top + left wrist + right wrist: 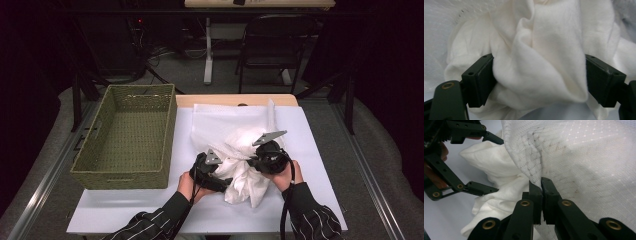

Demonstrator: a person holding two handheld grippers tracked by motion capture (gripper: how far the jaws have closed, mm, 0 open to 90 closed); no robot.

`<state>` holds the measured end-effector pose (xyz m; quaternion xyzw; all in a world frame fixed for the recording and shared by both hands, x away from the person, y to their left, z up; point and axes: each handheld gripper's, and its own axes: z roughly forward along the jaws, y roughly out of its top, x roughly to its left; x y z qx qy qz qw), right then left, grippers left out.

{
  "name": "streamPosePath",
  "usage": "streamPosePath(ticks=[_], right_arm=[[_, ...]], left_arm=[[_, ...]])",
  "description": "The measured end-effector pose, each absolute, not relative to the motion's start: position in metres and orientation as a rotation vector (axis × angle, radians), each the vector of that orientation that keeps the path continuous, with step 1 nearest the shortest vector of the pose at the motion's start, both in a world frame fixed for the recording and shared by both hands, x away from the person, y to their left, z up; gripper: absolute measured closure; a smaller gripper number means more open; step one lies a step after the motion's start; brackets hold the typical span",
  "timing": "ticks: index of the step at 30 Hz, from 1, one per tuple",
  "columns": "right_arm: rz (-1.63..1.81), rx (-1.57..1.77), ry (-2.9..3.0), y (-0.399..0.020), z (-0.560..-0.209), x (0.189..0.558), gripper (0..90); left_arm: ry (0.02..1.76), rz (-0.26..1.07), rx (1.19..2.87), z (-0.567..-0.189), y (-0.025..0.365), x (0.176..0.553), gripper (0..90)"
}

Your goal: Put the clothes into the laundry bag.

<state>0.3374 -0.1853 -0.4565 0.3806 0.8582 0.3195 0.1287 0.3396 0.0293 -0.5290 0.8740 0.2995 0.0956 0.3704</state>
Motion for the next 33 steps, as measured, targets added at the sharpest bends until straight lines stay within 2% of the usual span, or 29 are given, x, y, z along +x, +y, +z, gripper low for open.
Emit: streamPosePath(ticks=[5, 6, 7, 8, 9, 13, 17, 23, 28, 30, 32, 33], right_arm=[[0.896, 1.109, 2.486, -0.184, -0.459, 0.338, 86.9], [0.879, 1.113, 2.485, -0.183, -0.461, 0.339, 86.4], [0.879, 1.113, 2.485, -0.183, -0.461, 0.339, 86.4], [0.874, 1.119, 2.485, -0.183, -0.461, 0.339, 86.4], [0.872, 1.114, 2.484, -0.182, -0.462, 0.339, 86.6], [0.873, 1.114, 2.481, -0.181, -0.461, 0.338, 87.9], [0.886, 1.100, 2.482, -0.181, -0.459, 0.337, 88.5], [1.036, 1.064, 2.469, -0.181, -0.441, 0.328, 89.3], [1.057, 1.048, 2.481, -0.181, -0.439, 0.326, 89.3], [0.995, 1.075, 2.491, -0.183, -0.447, 0.330, 89.2], [0.927, 1.109, 2.505, -0.187, -0.458, 0.335, 89.2], [0.917, 1.122, 2.512, -0.189, -0.462, 0.336, 89.1]], left_arm=[[0.779, 0.271, 2.249, -0.541, 0.020, 0.343, 18.5], [0.786, 0.308, 2.235, -0.543, 0.019, 0.342, 31.6], [0.786, 0.336, 2.228, -0.544, 0.018, 0.342, 31.6], [0.785, 0.356, 2.216, -0.546, 0.018, 0.341, 39.7], [0.774, 0.370, 2.205, -0.547, 0.018, 0.342, 52.0], [0.739, 0.384, 2.211, -0.546, 0.016, 0.340, 69.5], [0.767, 0.326, 2.179, -0.541, 0.019, 0.342, 72.4], [0.790, 0.244, 2.114, -0.512, 0.007, 0.340, 73.1], [0.809, 0.214, 2.111, -0.516, -0.004, 0.348, 71.8], [0.801, 0.188, 2.127, -0.524, -0.007, 0.352, 68.4], [0.781, 0.166, 2.140, -0.528, -0.006, 0.354, 55.3], [0.770, 0.160, 2.154, -0.528, -0.003, 0.354, 55.3]])
